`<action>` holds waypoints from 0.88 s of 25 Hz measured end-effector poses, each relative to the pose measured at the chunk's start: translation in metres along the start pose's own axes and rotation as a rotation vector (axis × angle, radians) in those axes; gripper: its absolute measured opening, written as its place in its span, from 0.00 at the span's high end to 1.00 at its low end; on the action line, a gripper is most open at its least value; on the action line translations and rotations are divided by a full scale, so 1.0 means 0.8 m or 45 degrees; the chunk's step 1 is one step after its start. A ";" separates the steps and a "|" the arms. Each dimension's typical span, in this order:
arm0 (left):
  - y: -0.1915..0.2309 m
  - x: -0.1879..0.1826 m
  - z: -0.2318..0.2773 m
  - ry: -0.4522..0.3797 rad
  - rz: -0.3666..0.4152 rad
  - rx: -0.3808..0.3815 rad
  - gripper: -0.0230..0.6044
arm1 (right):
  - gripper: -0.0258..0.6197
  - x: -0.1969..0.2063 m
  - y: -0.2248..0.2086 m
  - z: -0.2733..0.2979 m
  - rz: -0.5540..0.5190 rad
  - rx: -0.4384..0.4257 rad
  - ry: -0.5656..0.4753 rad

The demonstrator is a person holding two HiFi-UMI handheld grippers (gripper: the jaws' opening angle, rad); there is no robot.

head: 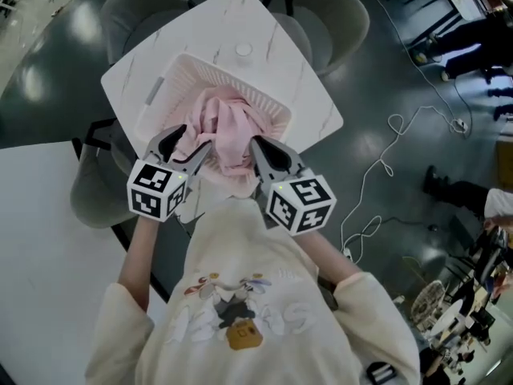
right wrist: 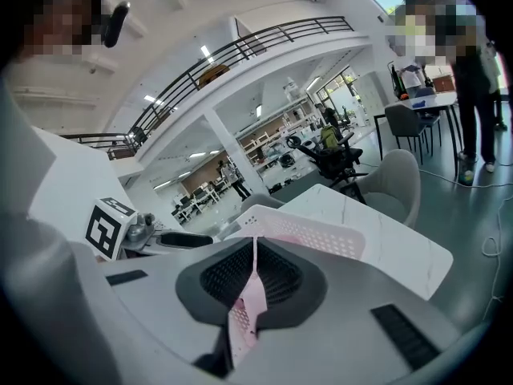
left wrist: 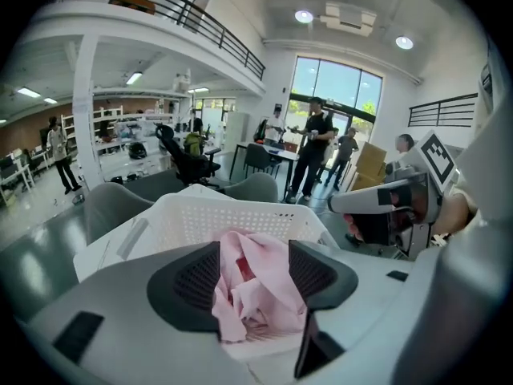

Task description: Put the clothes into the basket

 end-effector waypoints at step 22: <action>-0.028 0.044 -0.032 -0.161 -0.248 -0.258 0.54 | 0.92 0.005 0.045 0.083 -0.520 -0.263 0.448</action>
Point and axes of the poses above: the fingertips, and each gripper's own axes: z forward along the fingers, y to its left, x out of its underside, the point moved 8 cm from there along -z, backward along the fingers, and after that the axes turned 7 degrees about z, right-handed, at the moved point
